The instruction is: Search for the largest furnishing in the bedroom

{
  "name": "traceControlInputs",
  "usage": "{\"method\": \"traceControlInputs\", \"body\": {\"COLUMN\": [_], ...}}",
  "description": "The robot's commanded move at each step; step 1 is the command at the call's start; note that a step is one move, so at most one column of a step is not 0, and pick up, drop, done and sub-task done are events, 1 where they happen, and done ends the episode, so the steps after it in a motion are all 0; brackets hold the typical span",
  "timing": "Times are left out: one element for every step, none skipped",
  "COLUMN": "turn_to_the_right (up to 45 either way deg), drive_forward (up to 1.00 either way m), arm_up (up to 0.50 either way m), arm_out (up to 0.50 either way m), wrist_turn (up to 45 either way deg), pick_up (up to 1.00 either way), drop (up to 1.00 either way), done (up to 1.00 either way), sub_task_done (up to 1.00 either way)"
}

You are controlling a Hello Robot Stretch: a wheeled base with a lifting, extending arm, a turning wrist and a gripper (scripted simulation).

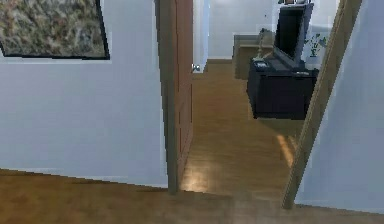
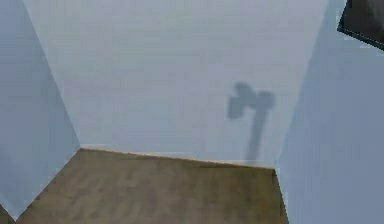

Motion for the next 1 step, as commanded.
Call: {"method": "traceControlInputs", "body": {"turn_to_the_right": [-45.0], "drive_forward": [0.00], "arm_up": [0.00], "arm_out": [0.00], "wrist_turn": [0.0], "pick_up": [0.00], "drop": [0.00], "done": [0.00], "sub_task_done": [0.00]}}
